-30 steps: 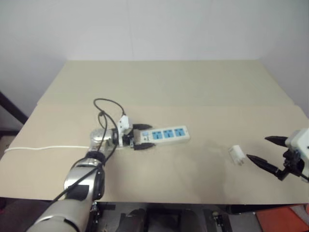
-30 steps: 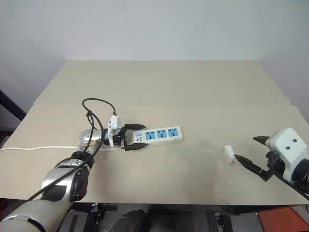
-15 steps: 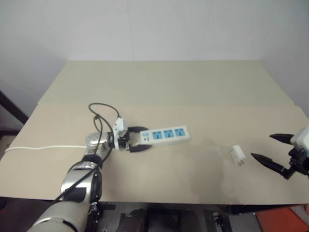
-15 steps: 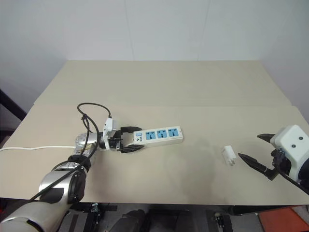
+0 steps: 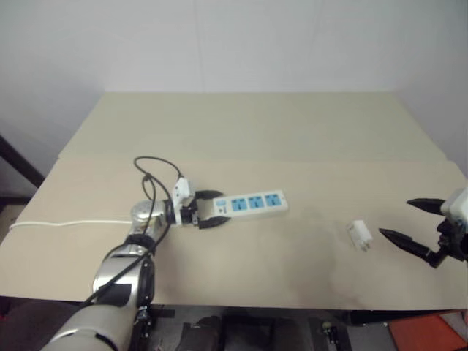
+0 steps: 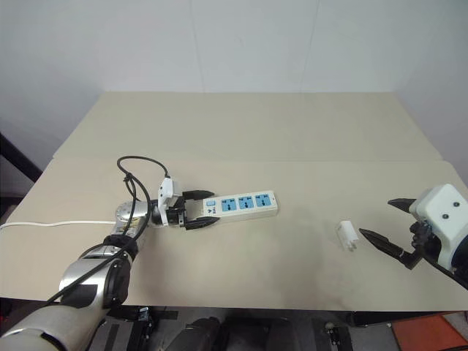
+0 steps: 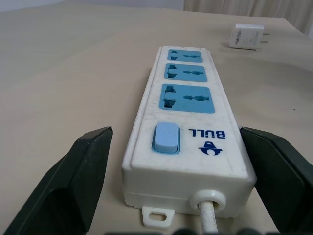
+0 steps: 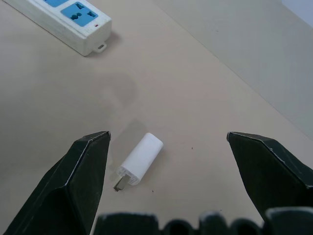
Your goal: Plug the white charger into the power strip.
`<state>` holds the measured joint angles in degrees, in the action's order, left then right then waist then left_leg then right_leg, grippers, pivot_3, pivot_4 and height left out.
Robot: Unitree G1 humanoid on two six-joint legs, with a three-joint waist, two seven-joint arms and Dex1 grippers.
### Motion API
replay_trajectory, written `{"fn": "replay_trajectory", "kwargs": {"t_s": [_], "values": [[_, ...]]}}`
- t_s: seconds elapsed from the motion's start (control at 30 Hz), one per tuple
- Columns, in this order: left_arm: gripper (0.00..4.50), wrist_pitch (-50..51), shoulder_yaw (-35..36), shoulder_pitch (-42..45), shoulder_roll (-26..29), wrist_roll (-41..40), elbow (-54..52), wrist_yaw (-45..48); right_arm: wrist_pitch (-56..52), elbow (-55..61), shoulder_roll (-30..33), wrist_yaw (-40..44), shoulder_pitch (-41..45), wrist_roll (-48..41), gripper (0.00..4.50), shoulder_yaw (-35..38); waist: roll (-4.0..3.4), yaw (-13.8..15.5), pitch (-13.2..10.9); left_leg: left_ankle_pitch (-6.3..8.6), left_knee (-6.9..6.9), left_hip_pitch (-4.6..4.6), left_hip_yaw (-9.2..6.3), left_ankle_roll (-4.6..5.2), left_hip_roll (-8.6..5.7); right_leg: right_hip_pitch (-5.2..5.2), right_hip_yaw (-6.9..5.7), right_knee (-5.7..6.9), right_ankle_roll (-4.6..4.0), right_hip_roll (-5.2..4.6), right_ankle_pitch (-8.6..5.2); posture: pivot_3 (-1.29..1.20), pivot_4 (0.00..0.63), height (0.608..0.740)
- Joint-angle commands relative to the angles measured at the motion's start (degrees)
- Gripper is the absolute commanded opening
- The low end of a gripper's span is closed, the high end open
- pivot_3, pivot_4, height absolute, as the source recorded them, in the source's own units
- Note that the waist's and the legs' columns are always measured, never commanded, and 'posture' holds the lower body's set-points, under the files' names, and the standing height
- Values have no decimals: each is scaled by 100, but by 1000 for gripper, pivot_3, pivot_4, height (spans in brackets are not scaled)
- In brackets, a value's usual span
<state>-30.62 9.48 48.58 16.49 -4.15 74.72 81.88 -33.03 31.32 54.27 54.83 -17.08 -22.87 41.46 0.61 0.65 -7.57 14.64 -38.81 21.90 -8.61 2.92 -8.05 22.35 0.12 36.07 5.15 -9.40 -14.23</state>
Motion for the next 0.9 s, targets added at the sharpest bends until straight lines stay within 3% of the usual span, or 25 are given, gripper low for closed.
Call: {"fn": "replay_trajectory", "kwargs": {"t_s": [0.03,0.07,0.27,0.43,0.57,0.63,0.77,0.9], "values": [[4489,-26,-87,68,15,111,46,-78,-61,206,0,-63,-5,-46,4500,166,-1,2,0,0,0,0,0,0,0,0,0,0,0,0,0,0,150,740],[4489,-15,-96,74,15,117,50,-83,-65,214,-2,-70,-9,-45,4500,166,-1,2,0,0,0,0,0,0,0,0,0,0,0,0,0,0,150,740],[3244,-60,-113,63,-7,160,56,-205,-102,253,-8,-108,-23,-67,4500,166,-1,2,1,1,1,-4,0,1,0,-4,0,-1,1,0,0,0,150,740],[3253,-109,-128,59,-37,162,31,-133,-472,303,127,-198,105,-170,4500,108,-1,3,1,1,0,-4,0,2,0,-6,0,-1,1,0,0,0,150,740],[3253,-196,-188,60,-57,194,-6,38,-1693,291,615,-450,700,-580,4500,-104,-3,3,2,1,0,-2,0,2,-1,-5,0,-3,1,-2,0,0,150,740],[3253,-222,-192,60,-96,175,-22,88,-2770,166,1232,-511,1235,-969,4500,-399,-6,1,3,1,1,0,0,2,0,-3,0,-4,0,-1,0,0,150,740],[3253,-273,-253,50,-170,194,-29,191,-5266,-667,2067,-669,3246,-1854,4500,-1665,-14,19,7,4,5,16,2,7,1,4,-4,-21,-2,-9,1,0,150,740],[3253,-287,-283,88,-214,193,-41,318,-5931,-1267,2412,-770,4672,-2119,4500,-3131,-16,40,10,7,5,46,-10,11,4,26,-23,-25,-3,-16,1,0,150,740]]}}
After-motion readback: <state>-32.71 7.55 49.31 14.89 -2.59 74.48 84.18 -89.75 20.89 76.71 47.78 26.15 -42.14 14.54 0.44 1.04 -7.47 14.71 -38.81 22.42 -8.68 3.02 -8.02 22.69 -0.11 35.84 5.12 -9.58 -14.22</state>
